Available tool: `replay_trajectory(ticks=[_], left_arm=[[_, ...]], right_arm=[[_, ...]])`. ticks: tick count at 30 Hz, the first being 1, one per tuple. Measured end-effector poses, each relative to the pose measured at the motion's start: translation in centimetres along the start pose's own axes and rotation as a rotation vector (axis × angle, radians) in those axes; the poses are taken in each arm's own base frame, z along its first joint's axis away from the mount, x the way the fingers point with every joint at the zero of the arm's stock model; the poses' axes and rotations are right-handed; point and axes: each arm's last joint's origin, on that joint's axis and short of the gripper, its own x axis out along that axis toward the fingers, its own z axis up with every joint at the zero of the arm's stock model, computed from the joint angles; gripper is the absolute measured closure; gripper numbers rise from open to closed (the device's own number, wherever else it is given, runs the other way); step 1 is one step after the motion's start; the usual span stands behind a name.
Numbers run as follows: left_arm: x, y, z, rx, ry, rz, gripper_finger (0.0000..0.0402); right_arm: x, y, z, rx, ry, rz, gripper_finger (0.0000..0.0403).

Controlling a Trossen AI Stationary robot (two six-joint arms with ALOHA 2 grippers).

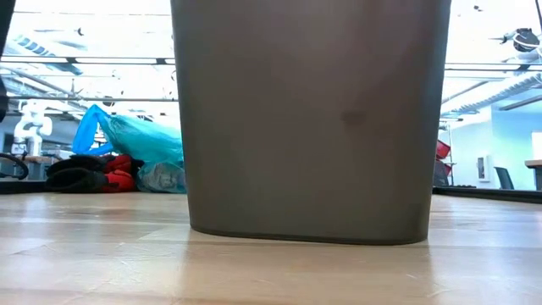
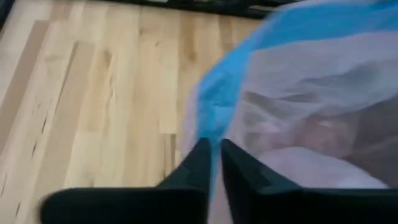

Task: Place trash/remove bag and relplace
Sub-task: Insert the new pink trash bag into the black trash bin

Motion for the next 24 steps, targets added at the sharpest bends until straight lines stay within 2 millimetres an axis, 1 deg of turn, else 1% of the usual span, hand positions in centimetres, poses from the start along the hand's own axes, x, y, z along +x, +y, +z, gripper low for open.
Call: replay_trajectory(ticks=[2,6,9,14,18,24], left_arm=[[1.1,0.8,-0.2,-0.018,0.03,0.008,0.0391],[3.3,1.8,-1.3,-0.052,0.109,0.016,0.0398],[4.0,2.1,-2.0,-0.063,0.136,-0.012,0.0399],[4.8,2.1,-2.9,-0.071,0.168,-0.035,0.04],[4.9,2.2,-3.0,-0.07,0.165,-0.035,0.0401],[4.9,2.3,-2.9,-0.069,0.154,-0.035,0.0401]], right_arm=[[0.0,0.0,0.0,0.0,0.0,0.0,0.0403],[-0.1,-0.1,-0.2,0.008,0.001,0.0,0.0403],[0.0,-0.1,-0.5,0.002,0.0,0.0,0.0403],[0.4,-0.3,-0.9,0.019,-0.004,-0.017,0.0403],[0.8,-0.3,-1.0,0.038,-0.014,-0.026,0.0403],[0.9,-0.2,-0.6,0.065,-0.085,0.002,0.0403]])
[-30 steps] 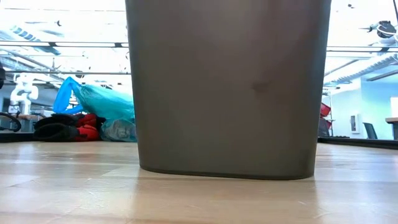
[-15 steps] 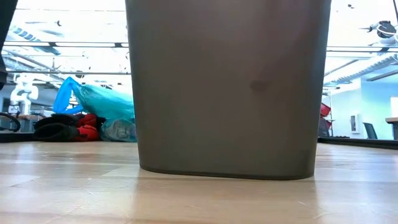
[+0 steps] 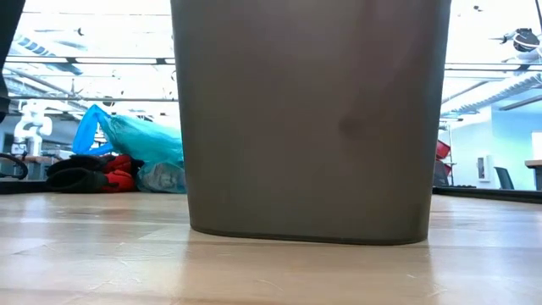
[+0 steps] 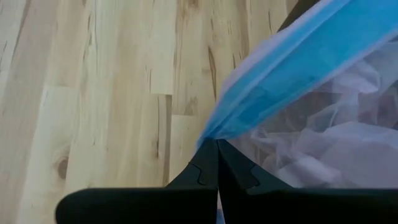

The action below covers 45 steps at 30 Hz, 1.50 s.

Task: Place trash/remove bag and relplace
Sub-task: Insert the new pink trash bag into the black trash bin

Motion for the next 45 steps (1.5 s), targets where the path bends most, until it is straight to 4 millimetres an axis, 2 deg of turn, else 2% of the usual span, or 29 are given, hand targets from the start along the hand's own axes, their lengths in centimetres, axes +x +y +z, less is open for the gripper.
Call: replay_trajectory(ticks=[4,7,11,18,20,23,25,30,35,38,43,45], left_arm=[[-0.5,-0.1,0.1,0.002,-0.009,-0.003,0.0401],[-0.6,-0.2,0.2,0.001,-0.01,-0.026,0.0401],[-0.6,-0.3,0.1,0.001,-0.007,-0.035,0.0401],[-0.6,-0.3,0.1,0.001,-0.007,-0.035,0.0401],[-0.6,-0.3,0.1,0.0,-0.007,-0.035,0.0401],[-0.6,-0.3,0.2,0.0,-0.007,-0.035,0.0401],[-0.6,-0.3,0.2,0.0,-0.007,-0.035,0.0401],[-0.6,-0.3,0.1,-0.001,-0.006,-0.041,0.0401],[-1.1,-0.5,0.2,0.001,-0.015,-0.042,0.0402],[-1.6,-0.6,0.1,-0.001,-0.014,-0.042,0.0402],[-2.2,-0.7,-0.1,-0.017,-0.01,-0.042,0.0402],[-2.3,-0.8,-0.1,-0.021,-0.015,-0.043,0.0402]], right_arm=[[-0.1,-0.1,-0.1,-0.063,0.032,-0.013,0.0399],[-0.3,-0.3,-0.3,-0.125,0.116,-0.043,0.0376],[-1.1,-0.5,-0.2,-0.203,0.165,-0.026,0.0314],[-3.7,-0.6,1.6,-0.282,0.175,0.106,0.019],[-4.5,-0.8,2.3,-0.278,0.126,0.151,0.0169],[-5.2,-1.0,4.3,-0.26,0.005,0.168,0.0158],[-4.7,-1.0,5.5,-0.275,-0.045,0.122,0.016],[-0.8,0.2,7.2,-0.393,-0.031,0.012,0.0178],[2.2,-0.1,7.7,-0.435,0.046,-0.117,0.0203],[2.9,-0.4,7.6,-0.45,0.067,-0.151,0.0245],[3.4,-0.7,7.6,-0.452,0.043,-0.179,0.0379],[3.4,-0.6,7.8,-0.423,0.03,-0.18,0.0391]])
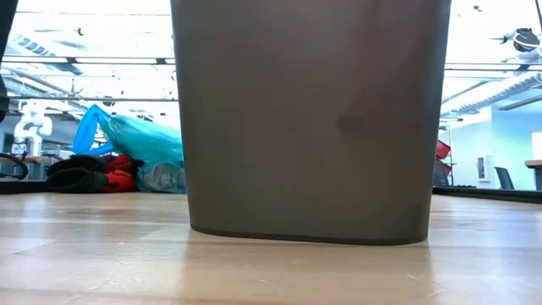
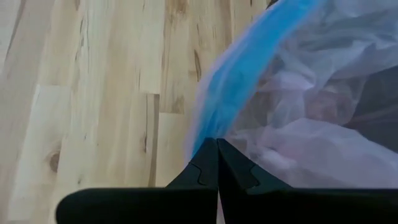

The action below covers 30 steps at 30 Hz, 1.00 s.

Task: Place trash/remove bag and relplace
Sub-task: Insert the new pink trash bag into the black trash bin

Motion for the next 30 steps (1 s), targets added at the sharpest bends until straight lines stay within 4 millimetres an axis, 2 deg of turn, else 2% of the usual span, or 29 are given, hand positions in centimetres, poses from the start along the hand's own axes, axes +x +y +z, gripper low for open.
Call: replay_trajectory(ticks=[7,17,25,30], left_arm=[[0.2,-0.6,-0.1,0.01,0.003,-0.011,0.0402],[0.4,-1.5,-0.5,-0.001,0.045,-0.024,0.0402],[0.4,-2.0,-0.8,0.003,0.07,-0.03,0.0402],[0.3,-2.0,-0.8,0.003,0.068,-0.029,0.0402]], right_arm=[[0.1,0.0,0.3,0.145,-0.034,-0.004,0.0402],[2.9,-0.5,-1.6,0.342,-0.056,-0.12,0.0403],[-0.3,-2.0,-1.1,0.439,-0.186,-0.001,0.0403],[0.0,-2.4,-0.6,0.425,-0.188,-0.021,0.0403]])
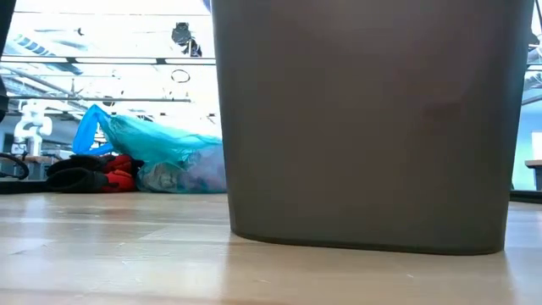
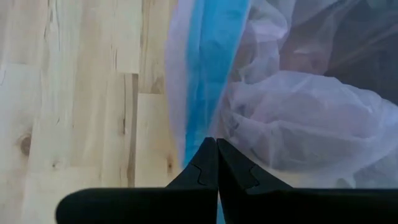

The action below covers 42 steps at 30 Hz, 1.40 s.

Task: Place trash/remove bag and relplace
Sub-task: Insert the new pink trash bag into the black trash bin

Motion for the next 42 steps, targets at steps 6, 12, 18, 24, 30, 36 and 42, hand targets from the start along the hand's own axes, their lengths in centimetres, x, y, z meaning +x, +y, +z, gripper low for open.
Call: replay_trajectory(ticks=[6,12,18,24,30,36,42], left_arm=[[0.0,0.0,0.0,-0.008,0.001,0.0,0.0402],[0.1,-0.2,0.0,-0.004,0.003,-0.002,0.0402],[0.1,-0.2,0.0,-0.021,0.002,0.003,0.0402],[0.0,-0.2,0.0,-0.023,0.001,0.007,0.0402],[-0.9,-0.3,-0.1,-0.04,-0.029,0.047,0.0402],[-1.7,-0.5,-0.2,-0.041,-0.037,0.068,0.0402],[-1.9,-0.6,-0.3,-0.06,-0.043,0.068,0.0402]], right_arm=[[0.9,-1.9,-1.1,0.0,0.061,-0.082,0.0403],[0.4,-4.5,-1.7,0.067,0.075,-0.093,0.0403],[-0.6,-5.2,-1.7,0.109,0.057,-0.043,0.0403],[-1.1,-5.1,-2.6,0.125,0.1,0.002,0.0403],[-1.4,-4.3,-4.5,0.159,0.138,0.104,0.0403],[-0.1,-3.7,-6.8,0.148,0.14,0.057,0.0403],[0.4,-3.9,-8.6,0.156,0.135,0.035,0.0403]])
